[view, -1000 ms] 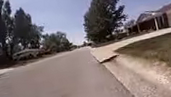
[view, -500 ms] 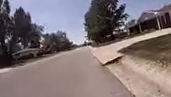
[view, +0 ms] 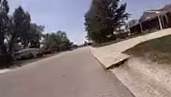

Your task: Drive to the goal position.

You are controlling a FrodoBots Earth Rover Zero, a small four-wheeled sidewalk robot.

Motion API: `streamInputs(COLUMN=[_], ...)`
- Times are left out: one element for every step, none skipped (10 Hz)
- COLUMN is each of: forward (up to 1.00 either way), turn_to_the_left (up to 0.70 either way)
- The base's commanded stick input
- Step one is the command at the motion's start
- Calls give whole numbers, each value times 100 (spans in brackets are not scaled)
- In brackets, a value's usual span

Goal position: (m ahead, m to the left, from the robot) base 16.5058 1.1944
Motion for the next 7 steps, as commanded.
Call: streamInputs(forward=[70,70,70,70,70,70,70], turn_to_the_left=[0,0,0,0,0,0,0])
